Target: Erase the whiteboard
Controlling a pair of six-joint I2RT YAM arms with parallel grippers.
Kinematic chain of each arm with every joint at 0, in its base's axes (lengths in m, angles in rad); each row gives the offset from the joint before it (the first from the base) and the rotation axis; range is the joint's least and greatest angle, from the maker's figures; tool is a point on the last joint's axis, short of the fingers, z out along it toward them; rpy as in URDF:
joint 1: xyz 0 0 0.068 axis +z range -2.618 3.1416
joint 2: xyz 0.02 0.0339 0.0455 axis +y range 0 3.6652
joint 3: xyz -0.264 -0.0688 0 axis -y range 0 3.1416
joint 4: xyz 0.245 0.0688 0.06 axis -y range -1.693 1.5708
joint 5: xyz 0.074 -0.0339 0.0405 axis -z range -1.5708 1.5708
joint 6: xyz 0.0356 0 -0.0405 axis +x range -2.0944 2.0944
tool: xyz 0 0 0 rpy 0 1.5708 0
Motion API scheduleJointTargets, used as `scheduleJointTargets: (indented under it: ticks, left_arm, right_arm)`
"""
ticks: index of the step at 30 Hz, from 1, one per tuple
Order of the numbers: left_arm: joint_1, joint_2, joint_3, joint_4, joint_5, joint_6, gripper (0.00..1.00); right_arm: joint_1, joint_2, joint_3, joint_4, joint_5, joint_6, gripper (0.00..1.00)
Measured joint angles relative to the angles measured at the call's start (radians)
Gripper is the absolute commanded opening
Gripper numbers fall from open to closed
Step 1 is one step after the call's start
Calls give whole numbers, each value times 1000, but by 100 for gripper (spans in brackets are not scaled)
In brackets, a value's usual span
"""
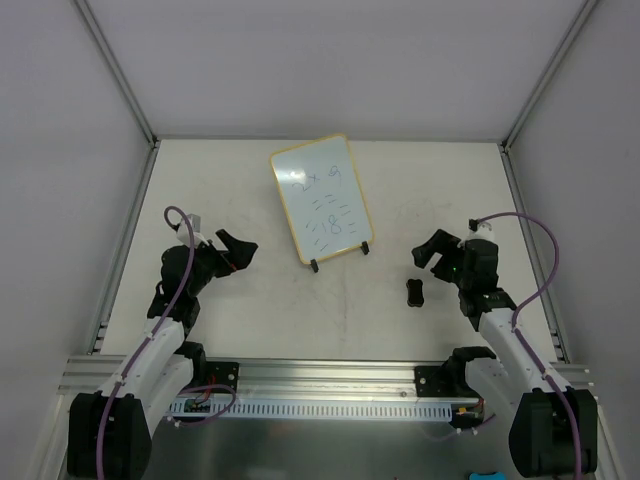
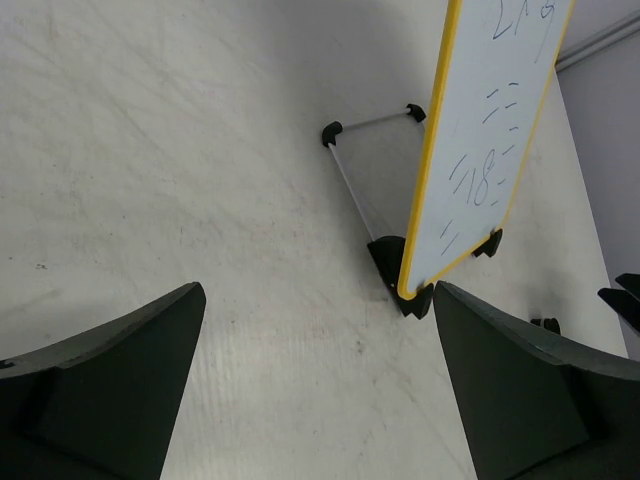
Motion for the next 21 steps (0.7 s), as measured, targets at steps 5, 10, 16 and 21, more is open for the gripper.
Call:
scheduleJointTargets:
  ticks: [5, 10, 16, 21]
  left_arm:
    - [0, 3, 0, 7, 27, -2, 99]
    - [0, -8, 0, 19, 39, -3, 99]
    - [0, -23, 0, 23, 55, -3, 99]
    - [0, -18, 0, 23, 61, -4, 99]
  right_arm:
    - [0, 0, 0, -2, 33, 0, 99]
    - [0, 14, 5, -21, 54, -8, 99]
    - [27, 55, 61, -91, 78, -37, 99]
    - [123, 77, 153, -225, 181, -71, 99]
